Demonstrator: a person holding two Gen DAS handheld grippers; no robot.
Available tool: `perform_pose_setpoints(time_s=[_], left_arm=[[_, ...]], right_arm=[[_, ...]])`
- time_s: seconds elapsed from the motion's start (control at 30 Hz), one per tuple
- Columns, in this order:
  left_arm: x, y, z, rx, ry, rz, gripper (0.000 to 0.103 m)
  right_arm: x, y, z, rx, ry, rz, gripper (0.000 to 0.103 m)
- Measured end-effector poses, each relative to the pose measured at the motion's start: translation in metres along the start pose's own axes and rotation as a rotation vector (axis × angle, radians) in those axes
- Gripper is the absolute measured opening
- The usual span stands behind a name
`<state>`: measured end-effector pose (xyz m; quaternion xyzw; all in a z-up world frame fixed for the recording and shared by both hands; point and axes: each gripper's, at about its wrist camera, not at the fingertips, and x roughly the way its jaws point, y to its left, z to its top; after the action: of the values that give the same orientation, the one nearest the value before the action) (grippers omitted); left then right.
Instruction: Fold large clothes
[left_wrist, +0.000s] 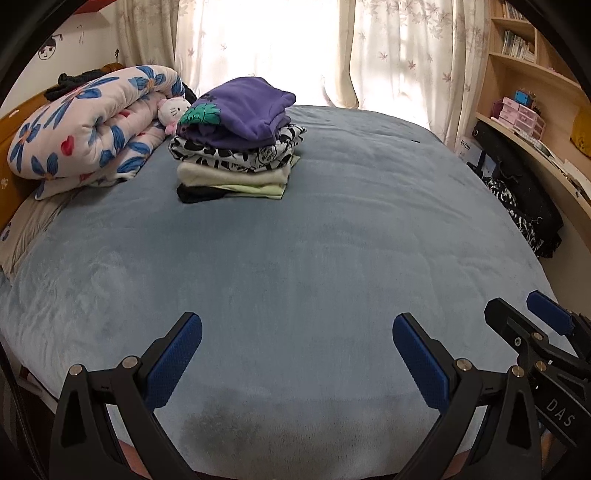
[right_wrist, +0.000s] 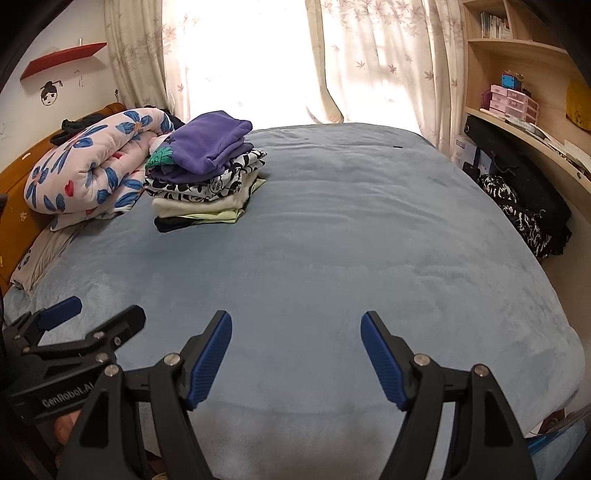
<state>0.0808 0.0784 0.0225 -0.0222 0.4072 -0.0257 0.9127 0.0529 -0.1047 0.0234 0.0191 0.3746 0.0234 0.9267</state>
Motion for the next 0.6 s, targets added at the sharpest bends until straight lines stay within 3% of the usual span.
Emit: perform_pose_setpoints(time_s=[0.6], left_arm=[[0.0024, -0.0065, -0.0113, -0.004, 0.012, 0.009, 0.103]], right_arm=[[0.0026, 0.0002, -0.009, 0.006, -0.008, -0.048, 0.074]])
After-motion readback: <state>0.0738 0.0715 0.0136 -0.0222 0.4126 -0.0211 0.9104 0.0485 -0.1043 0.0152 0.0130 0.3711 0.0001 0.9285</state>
